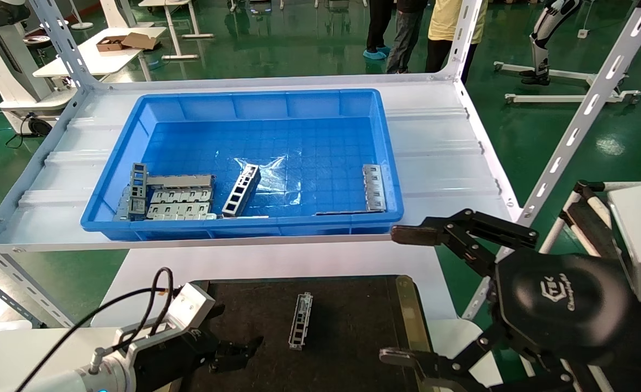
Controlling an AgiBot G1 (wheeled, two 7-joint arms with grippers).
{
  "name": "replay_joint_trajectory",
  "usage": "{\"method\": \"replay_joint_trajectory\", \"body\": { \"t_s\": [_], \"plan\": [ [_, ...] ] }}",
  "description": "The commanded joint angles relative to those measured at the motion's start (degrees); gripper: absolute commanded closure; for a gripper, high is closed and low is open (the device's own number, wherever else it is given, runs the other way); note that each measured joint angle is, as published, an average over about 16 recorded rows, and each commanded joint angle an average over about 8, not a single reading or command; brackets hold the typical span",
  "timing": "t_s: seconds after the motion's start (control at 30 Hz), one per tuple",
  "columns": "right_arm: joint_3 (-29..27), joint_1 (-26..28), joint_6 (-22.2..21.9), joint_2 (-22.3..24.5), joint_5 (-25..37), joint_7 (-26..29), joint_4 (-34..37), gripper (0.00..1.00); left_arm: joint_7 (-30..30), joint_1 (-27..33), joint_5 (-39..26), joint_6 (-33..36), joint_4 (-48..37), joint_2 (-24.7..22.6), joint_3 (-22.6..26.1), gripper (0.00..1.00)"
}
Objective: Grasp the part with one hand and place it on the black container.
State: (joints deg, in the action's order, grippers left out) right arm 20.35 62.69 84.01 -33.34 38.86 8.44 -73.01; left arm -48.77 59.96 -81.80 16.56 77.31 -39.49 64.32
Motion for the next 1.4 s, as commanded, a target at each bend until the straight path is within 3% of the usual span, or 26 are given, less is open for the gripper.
{"method": "replay_joint_trajectory", "body": {
  "t_s": [0.03, 0.4, 0.63, 1.4],
  "plan": [
    [0.0, 0.0, 0.0, 0.0, 0.0, 0.0, 0.0, 0.0, 2.03, 0.56, 1.19, 1.69, 0.1, 0.66, -0.6, 0.0],
    [0.01, 0.0, 0.0, 0.0, -0.01, -0.01, 0.0, 0.0, 18.47, 0.24, 14.44, 12.62, -0.35, 2.86, -8.13, 0.0],
    [0.02, 0.0, -0.01, 0.01, -0.01, -0.01, 0.0, 0.0, 25.72, -1.69, 20.21, 15.8, -1.39, 3.31, -11.88, 0.0],
    [0.04, 0.01, -0.01, 0.01, -0.03, -0.02, 0.0, 0.0, 30.55, -2.48, 23.48, 18.34, -2.33, 3.1, -14.34, 0.0]
  ]
}}
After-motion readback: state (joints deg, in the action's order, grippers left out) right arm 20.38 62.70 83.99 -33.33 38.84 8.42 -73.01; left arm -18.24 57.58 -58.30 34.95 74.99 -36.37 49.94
